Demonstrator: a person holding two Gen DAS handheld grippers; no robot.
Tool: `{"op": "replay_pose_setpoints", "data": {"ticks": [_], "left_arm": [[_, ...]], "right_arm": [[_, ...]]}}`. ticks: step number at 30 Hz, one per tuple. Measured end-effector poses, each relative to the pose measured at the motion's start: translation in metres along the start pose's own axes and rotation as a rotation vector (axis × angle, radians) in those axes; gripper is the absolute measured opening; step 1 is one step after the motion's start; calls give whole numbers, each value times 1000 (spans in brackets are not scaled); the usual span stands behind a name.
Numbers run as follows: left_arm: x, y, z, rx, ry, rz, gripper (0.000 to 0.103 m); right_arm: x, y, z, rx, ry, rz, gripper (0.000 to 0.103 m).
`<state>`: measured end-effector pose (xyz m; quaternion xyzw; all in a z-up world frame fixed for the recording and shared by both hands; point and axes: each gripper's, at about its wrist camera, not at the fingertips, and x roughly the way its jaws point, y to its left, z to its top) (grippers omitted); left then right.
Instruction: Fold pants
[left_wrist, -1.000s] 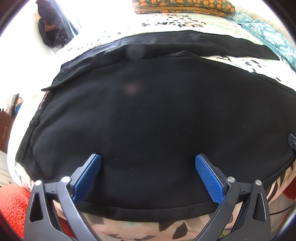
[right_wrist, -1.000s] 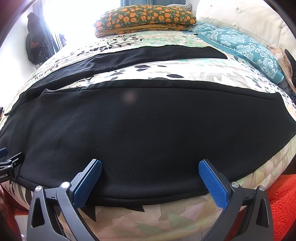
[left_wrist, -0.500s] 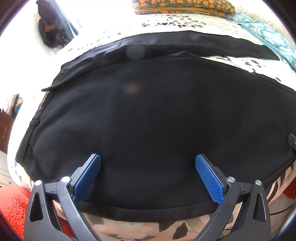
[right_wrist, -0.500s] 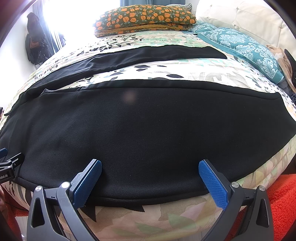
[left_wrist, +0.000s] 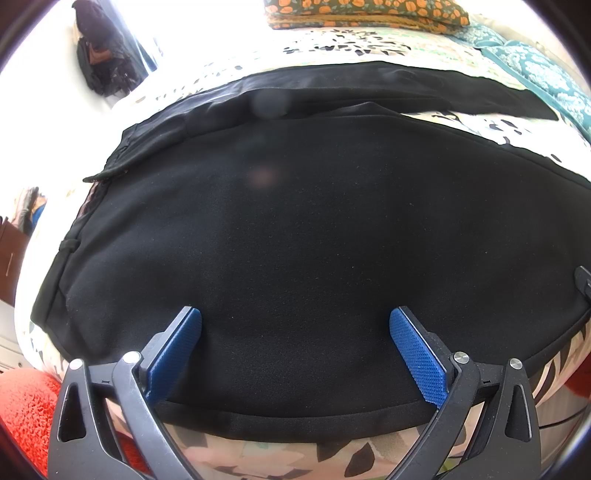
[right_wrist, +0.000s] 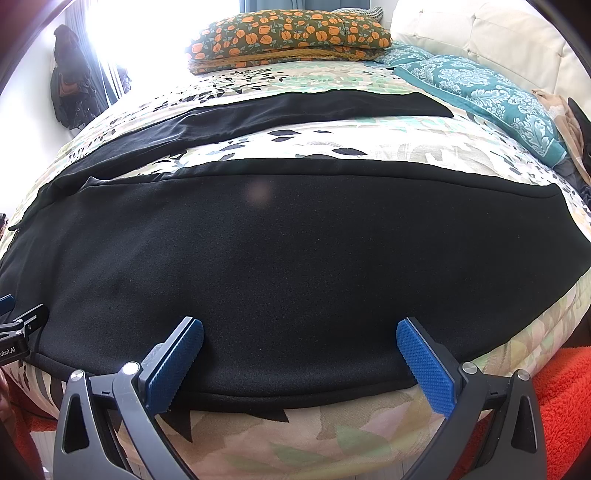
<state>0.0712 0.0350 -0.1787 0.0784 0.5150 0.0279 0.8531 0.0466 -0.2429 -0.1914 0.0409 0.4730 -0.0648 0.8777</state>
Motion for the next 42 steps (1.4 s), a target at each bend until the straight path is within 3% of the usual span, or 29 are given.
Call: {"op": "replay_pose_setpoints", "data": {"ticks": [24, 29, 35, 42], "left_arm": [[-2, 0, 2, -12, -8, 6, 103], [-7, 12, 9, -63, -9, -48, 102], [-27, 32, 31, -131, -94, -16, 101], [-21, 29, 80, -151, -79, -34, 101]], "right_arm": [[1, -1, 3, 3, 25, -1, 103], [-8, -4, 9, 14, 26, -2, 103], [-31, -3, 19, -1, -77, -18, 103], [-33, 18, 28, -86, -115, 17, 103]]}}
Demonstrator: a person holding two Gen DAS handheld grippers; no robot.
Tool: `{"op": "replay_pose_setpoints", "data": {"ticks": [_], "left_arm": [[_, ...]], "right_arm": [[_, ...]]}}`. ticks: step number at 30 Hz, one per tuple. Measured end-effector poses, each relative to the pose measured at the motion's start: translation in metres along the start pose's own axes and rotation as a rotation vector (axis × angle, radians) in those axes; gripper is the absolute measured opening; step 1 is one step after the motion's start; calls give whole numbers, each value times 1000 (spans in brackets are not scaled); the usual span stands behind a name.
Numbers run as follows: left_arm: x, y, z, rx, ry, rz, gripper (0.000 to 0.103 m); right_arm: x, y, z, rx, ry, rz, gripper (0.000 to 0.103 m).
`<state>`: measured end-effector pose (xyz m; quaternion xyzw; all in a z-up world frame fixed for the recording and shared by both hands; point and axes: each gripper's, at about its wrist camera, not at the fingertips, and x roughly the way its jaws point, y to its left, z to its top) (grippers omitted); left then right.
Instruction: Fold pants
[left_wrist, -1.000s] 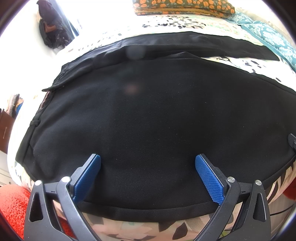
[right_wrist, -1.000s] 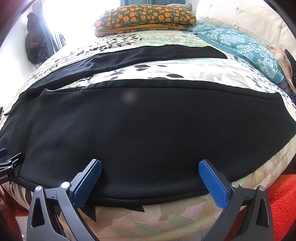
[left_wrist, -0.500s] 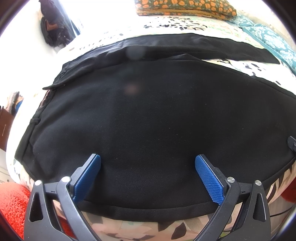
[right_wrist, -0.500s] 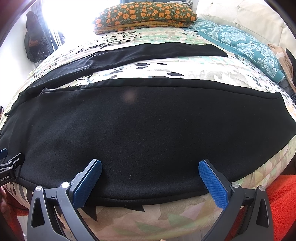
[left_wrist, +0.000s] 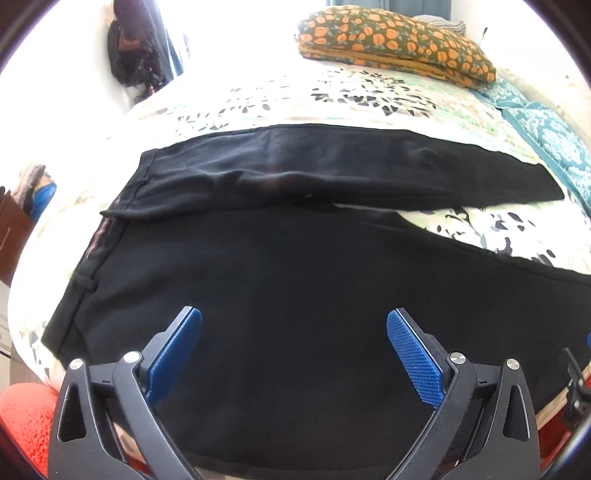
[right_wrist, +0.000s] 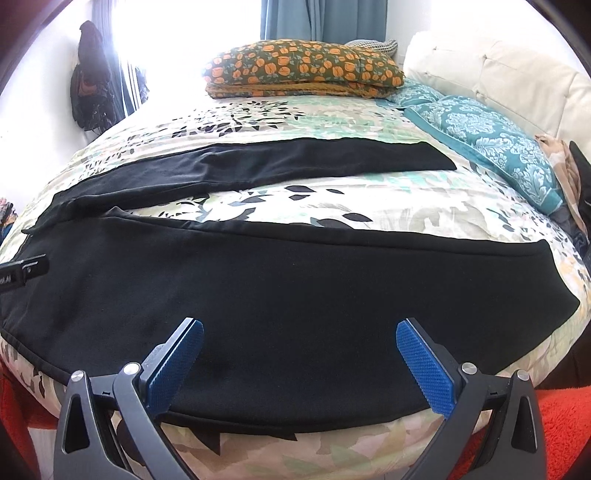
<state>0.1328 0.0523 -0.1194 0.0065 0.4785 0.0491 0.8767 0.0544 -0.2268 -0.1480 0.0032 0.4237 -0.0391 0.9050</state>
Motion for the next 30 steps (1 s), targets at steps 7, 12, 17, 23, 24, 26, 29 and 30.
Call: {"op": "replay_pose_setpoints", "data": {"ticks": [7, 12, 17, 23, 24, 26, 29, 30], "left_arm": [[29, -39, 62, 47, 13, 3, 101], [52, -81, 104, 137, -13, -6, 101], [112, -84, 138, 91, 14, 76, 101], [166, -41, 115, -22, 22, 39, 103], [164, -44, 112, -9, -2, 55, 103], [163, -51, 108, 16, -34, 89, 102], [163, -49, 104, 12, -52, 85, 102], [163, -48, 104, 11, -56, 83, 102]], "right_arm": [[9, -5, 11, 35, 24, 36, 103], [12, -41, 31, 151, 45, 57, 103], [22, -132, 84, 333, 22, 113, 103], [101, -267, 189, 401, 44, 15, 103], [123, -282, 209, 382, 69, 11, 103], [167, -306, 247, 363, 102, 6, 103], [236, -322, 291, 337, 172, -41, 102], [256, -322, 301, 327, 200, -66, 101]]}}
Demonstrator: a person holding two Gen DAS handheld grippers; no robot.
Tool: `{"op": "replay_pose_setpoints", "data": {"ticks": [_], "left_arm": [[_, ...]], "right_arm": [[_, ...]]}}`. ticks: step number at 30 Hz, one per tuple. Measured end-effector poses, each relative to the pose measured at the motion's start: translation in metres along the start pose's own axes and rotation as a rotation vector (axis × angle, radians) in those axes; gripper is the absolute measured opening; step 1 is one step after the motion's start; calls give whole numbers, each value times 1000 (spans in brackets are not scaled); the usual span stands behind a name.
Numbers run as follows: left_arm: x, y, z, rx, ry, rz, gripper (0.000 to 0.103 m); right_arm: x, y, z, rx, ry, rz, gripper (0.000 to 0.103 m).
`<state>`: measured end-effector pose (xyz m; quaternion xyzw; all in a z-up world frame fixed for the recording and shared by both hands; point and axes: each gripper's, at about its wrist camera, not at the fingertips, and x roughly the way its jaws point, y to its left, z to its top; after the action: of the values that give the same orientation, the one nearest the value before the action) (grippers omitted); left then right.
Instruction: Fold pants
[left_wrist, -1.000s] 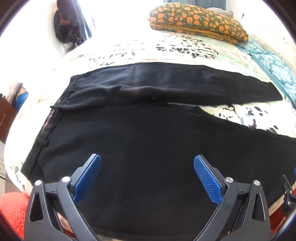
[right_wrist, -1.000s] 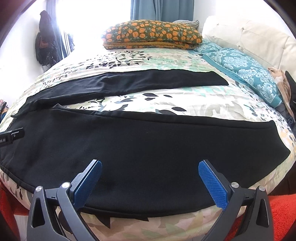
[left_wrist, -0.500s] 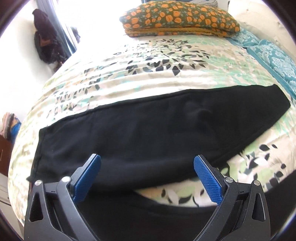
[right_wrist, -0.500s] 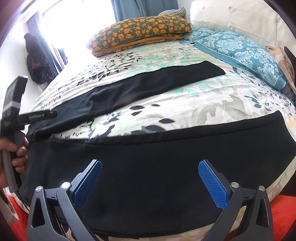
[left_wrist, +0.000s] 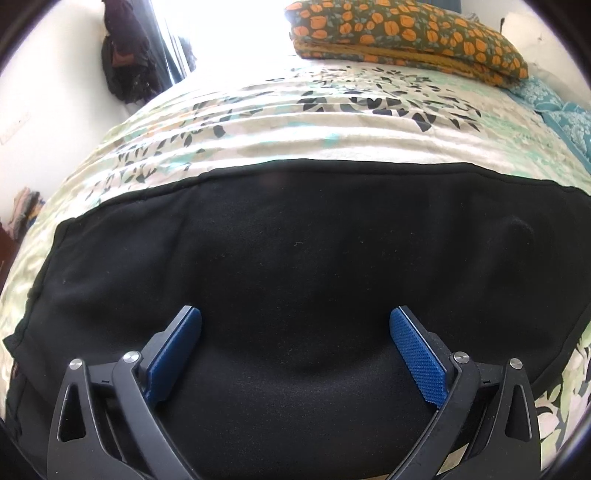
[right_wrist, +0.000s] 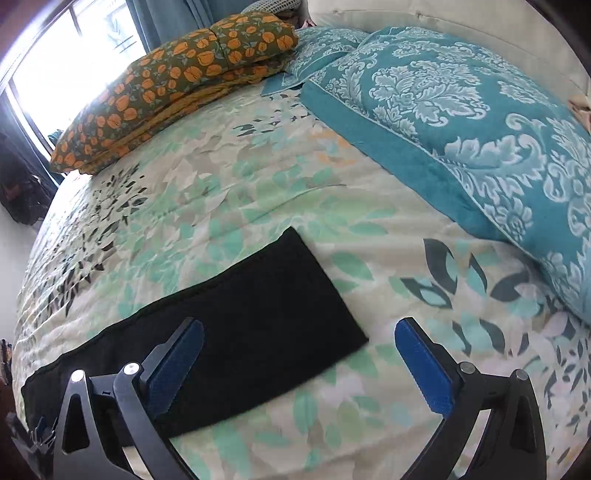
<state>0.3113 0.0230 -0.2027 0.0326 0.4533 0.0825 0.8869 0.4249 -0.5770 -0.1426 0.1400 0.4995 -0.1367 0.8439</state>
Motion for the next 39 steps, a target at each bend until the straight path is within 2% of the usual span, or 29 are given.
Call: {"op": "replay_pose_setpoints", "data": {"ticks": [1, 4, 6, 7, 8, 9, 10, 14, 16, 19, 21, 23, 26, 28, 30, 31, 32, 35, 37, 39], "left_arm": [[1, -1, 1, 2, -4, 2, 102], [4, -6, 1, 10, -19, 15, 102], [6, -7, 1, 15, -26, 24, 102], [5, -8, 1, 15, -28, 25, 102], [6, -7, 1, 14, -29, 23, 102], [6, -8, 2, 13, -29, 21, 102], [6, -8, 1, 12, -28, 21, 102], [6, -8, 2, 17, -24, 27, 102], [5, -9, 3, 23, -18, 33, 102], [5, -9, 7, 25, 8, 31, 102], [4, -6, 13, 24, 58, 15, 102], [-1, -3, 20, 38, 131, -4, 102], [-29, 5, 15, 37, 167, -8, 101], [-60, 14, 4, 36, 142, -49, 101], [-93, 25, -10, 36, 115, -86, 101], [-108, 32, -19, 35, 102, -104, 101], [-123, 40, -28, 34, 89, -118, 101], [-157, 65, -62, 25, 59, -132, 101], [-170, 78, -83, 22, 50, -129, 101], [-177, 88, -102, 10, 49, -118, 101]], "right_arm": [[13, 5, 10, -1, 8, -25, 96], [45, 19, 26, -13, 34, -67, 95], [64, 23, 21, -35, 110, -94, 90], [67, 23, 16, -45, 126, -91, 53], [60, 22, 13, -51, 92, -95, 27], [49, 22, 10, -50, 53, -81, 23], [36, 23, 6, -54, 23, -59, 9], [-46, 29, -34, -81, -130, 50, 9], [-95, 27, -72, -71, -193, 121, 9], [-154, 14, -152, -9, -247, 184, 9], [-176, 0, -210, 48, -237, 168, 9], [-183, -14, -264, 98, -215, 109, 9], [-168, -37, -311, 192, -106, -16, 10], [-162, -58, -322, 275, -43, -11, 19], [-179, -73, -323, 328, -100, -19, 46], [-194, -76, -323, 344, -157, -24, 71], [-210, -77, -325, 350, -216, -25, 85], [-241, -63, -334, 314, -304, 4, 86], [-252, -49, -349, 293, -319, 63, 86], [-255, -27, -363, 263, -293, 133, 86]]}}
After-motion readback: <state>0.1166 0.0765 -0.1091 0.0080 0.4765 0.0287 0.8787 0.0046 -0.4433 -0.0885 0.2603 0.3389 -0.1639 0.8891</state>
